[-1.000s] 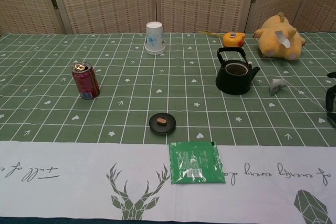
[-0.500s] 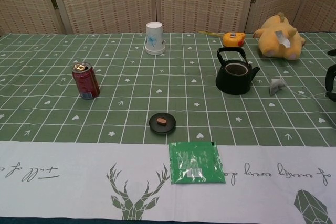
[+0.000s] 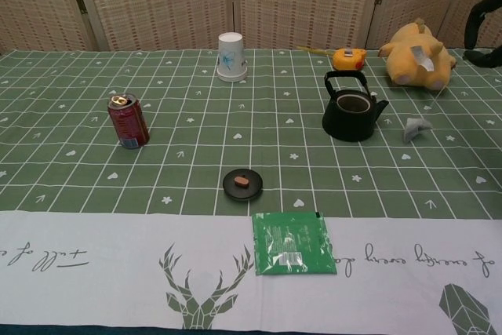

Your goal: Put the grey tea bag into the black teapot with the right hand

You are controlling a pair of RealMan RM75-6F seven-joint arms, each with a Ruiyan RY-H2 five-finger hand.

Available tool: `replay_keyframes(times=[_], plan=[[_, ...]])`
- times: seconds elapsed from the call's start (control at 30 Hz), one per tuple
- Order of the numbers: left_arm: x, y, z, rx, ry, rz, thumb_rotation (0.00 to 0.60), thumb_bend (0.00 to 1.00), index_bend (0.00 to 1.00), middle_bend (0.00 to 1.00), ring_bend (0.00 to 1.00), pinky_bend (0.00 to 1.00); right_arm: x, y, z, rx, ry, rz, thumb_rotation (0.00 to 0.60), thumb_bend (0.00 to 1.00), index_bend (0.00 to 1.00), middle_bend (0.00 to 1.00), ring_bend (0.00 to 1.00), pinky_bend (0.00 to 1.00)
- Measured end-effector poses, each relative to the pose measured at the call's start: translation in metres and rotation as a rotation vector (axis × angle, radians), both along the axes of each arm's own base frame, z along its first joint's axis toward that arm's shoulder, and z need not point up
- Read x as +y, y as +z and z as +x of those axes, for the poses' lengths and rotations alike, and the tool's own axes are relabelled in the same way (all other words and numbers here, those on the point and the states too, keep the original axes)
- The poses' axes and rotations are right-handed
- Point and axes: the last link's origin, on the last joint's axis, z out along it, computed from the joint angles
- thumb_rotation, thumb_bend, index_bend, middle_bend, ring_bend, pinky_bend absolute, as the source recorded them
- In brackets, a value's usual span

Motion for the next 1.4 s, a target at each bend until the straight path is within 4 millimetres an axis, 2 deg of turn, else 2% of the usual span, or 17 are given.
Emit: replay_keyframes(times=[0.23,0.53,0.9,1.13,1.4], plan=[[0.0,-0.001,0.0,0.004,0.001,0.0,0.6,0.41,0.0,0.0,0.0,0.0,-0.012,0.008,0.021,0.005,0.002,-0.043,0.6,0.43,0.59,0.0,0.0,0.0],[0.0,0.001,0.0,-0.008,0.003,0.003,0.6,0.41,0.0,0.0,0.0,0.0,-0.016,0.009,0.035,-0.019,0.016,-0.047,0.6,0.43,0.59,0.02,0.0,0.0],[0.003,0.003,-0.003,-0.017,0.014,0.006,0.6,0.41,0.0,0.0,0.0,0.0,-0.029,0.012,0.069,-0.029,0.051,-0.064,0.6,0.43,0.59,0.02,0.0,0.0],[0.004,0.006,-0.004,-0.022,0.021,0.013,0.6,0.41,0.0,0.0,0.0,0.0,-0.044,0.007,0.086,-0.038,0.039,-0.063,0.6,0.43,0.59,0.02,0.0,0.0],[0.006,0.008,-0.006,-0.031,0.03,0.02,0.6,0.41,0.0,0.0,0.0,0.0,-0.059,-0.003,0.095,-0.057,0.027,-0.05,0.6,0.43,0.59,0.02,0.0,0.0]])
